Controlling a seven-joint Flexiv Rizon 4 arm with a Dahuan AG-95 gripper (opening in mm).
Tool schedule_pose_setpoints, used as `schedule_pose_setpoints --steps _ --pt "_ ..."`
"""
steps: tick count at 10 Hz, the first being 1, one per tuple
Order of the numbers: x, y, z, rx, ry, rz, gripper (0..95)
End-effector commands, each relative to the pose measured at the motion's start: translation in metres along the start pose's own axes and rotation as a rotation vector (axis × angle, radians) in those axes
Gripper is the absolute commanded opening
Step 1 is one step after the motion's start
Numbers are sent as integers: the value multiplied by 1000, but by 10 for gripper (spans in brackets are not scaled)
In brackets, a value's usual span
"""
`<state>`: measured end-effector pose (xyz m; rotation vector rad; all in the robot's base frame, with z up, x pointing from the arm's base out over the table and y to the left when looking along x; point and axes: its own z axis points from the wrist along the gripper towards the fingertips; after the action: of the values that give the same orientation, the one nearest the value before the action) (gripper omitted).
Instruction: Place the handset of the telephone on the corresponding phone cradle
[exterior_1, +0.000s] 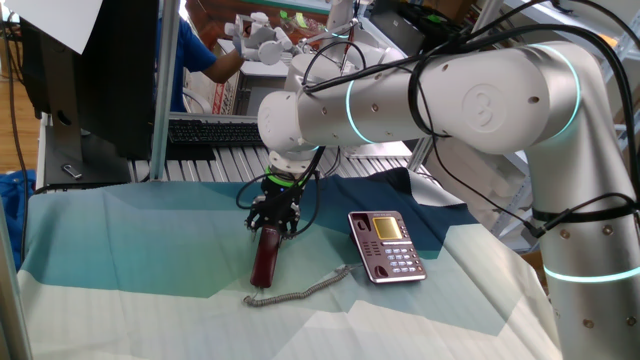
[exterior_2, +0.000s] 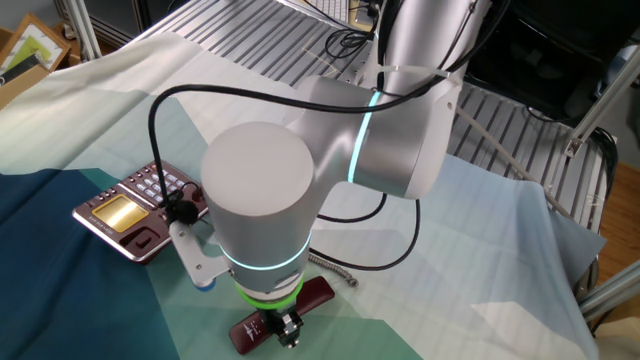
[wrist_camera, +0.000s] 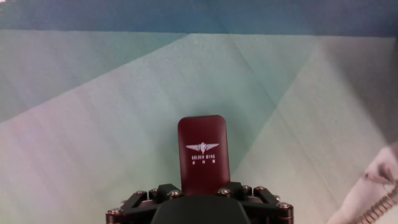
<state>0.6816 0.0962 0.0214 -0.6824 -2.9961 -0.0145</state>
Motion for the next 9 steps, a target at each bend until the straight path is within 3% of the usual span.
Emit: schedule_pose_setpoints --steps 1,2,3,4,8,9 --pt "-3 -2 2 3 5 -32 380" --pt "-5 -3 2 2 9 -50 190" --pt "-5 -4 3 0 10 -54 190" --pt "-5 -4 2 -1 11 -56 0" --pt "-5 -4 2 -12 17 -49 0" --pt "-4 -6 0 -10 30 -54 0"
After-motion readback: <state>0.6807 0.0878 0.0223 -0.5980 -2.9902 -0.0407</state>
